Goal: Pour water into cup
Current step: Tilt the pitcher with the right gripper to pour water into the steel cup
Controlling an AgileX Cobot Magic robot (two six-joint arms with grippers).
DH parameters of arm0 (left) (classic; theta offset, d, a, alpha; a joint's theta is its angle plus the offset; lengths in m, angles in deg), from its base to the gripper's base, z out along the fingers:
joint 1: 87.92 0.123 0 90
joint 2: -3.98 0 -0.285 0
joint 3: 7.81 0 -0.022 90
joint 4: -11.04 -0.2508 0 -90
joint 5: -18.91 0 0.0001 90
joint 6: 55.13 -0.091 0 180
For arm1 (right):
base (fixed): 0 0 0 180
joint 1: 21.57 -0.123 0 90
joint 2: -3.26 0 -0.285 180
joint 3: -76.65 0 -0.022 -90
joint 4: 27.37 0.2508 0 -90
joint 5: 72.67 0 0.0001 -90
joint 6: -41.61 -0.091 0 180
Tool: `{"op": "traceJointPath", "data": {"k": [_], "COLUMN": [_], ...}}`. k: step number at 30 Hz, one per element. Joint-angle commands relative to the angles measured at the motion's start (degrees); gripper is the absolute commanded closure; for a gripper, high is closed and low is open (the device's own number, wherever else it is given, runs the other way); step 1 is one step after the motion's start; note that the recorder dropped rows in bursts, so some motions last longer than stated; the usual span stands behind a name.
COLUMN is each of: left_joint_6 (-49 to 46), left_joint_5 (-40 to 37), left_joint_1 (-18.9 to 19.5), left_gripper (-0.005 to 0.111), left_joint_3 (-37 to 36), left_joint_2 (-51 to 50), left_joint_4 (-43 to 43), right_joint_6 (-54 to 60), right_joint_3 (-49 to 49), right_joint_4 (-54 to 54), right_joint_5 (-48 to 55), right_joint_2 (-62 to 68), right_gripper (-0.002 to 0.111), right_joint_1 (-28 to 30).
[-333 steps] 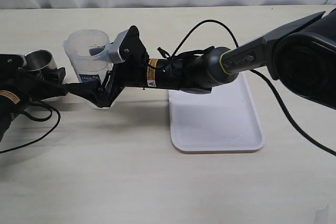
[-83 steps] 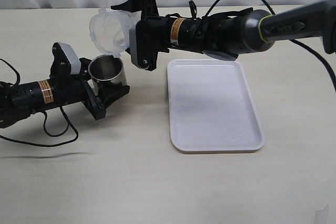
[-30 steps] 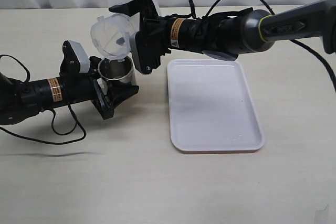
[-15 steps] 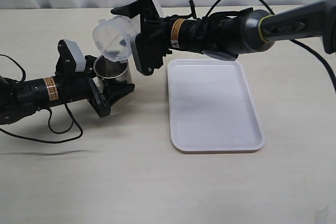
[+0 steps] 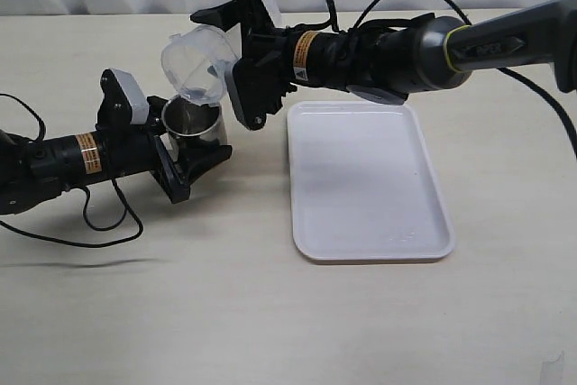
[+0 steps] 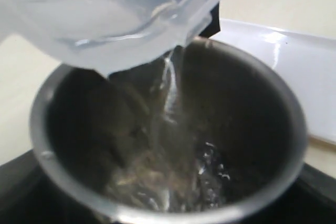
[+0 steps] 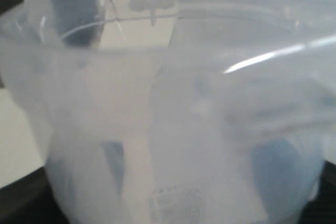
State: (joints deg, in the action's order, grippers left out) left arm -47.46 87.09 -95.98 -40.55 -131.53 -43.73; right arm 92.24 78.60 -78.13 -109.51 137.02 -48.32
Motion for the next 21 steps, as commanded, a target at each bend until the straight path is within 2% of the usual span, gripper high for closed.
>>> {"op": "traceJointPath", "data": {"k": [1,21], "left_joint_6": [-0.08,0.07], "left_joint_5": [1.38,0.94], "left_joint_1": [0.04,0.04], "left_gripper": [0.107,0.107], "left_joint_3": [0.32,0.32], "left_joint_2": [0.23,0.23], "left_joint_4": [0.37,0.37], "right_joint_6": [1.26,8.97], "right_joint_3": [0.1,0.1], "right_joint_4": [1.03,2.43], "right_joint_5": [-0.92,-2.25], "right_joint_2": [-0.97,-1.0], "right_gripper": [0.104,0.104], "right_joint_1": [-0.02,-0.02]}}
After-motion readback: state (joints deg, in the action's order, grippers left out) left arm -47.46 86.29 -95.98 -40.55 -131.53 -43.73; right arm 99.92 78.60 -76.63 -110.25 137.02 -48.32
